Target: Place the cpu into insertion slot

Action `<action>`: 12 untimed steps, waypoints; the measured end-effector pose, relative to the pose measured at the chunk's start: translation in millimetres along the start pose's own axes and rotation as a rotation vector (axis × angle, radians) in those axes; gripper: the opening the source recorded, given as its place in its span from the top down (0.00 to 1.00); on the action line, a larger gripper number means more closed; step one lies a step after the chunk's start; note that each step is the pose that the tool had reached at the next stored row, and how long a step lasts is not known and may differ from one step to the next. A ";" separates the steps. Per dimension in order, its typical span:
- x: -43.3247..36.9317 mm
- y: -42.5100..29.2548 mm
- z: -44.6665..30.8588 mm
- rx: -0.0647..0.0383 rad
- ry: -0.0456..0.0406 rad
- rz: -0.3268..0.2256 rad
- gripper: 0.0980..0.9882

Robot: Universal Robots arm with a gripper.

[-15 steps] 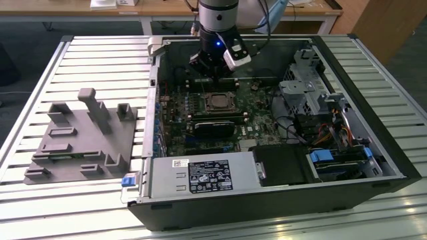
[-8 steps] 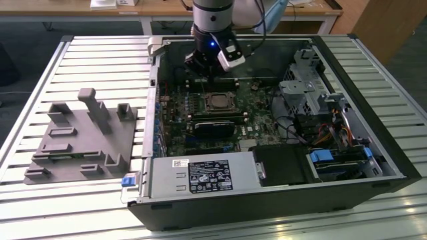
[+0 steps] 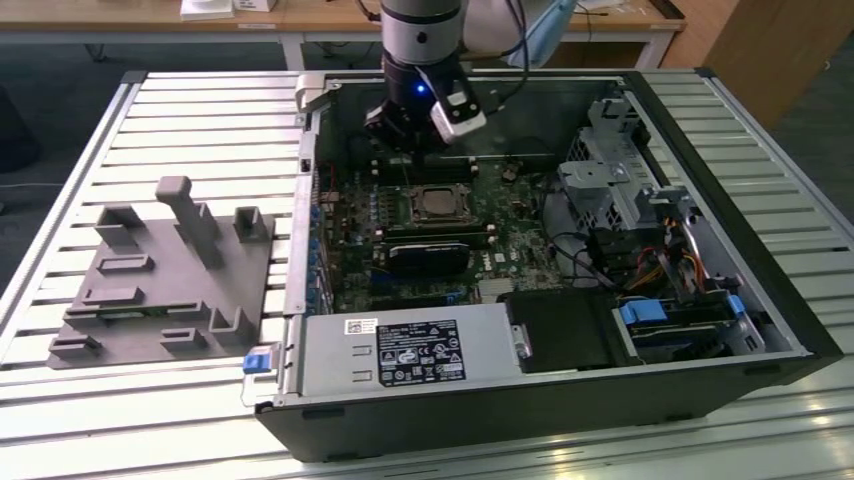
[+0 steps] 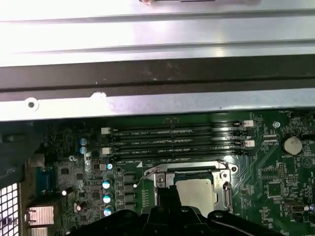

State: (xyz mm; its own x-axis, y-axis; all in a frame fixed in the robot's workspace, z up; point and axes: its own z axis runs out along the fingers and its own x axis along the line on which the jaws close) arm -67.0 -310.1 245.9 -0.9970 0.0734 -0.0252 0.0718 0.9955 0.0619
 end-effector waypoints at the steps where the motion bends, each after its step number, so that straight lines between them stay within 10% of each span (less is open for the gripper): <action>1: 0.3 -0.7 0.0 0.000 0.0000 0.000 0.99; 12: 12.0 -3.8 -0.4 0.000 0.0000 -0.001 0.99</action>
State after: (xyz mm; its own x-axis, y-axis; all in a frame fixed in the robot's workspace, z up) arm -79.2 -313.1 245.8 -0.9970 0.0727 -0.0253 0.0711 0.9955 0.0620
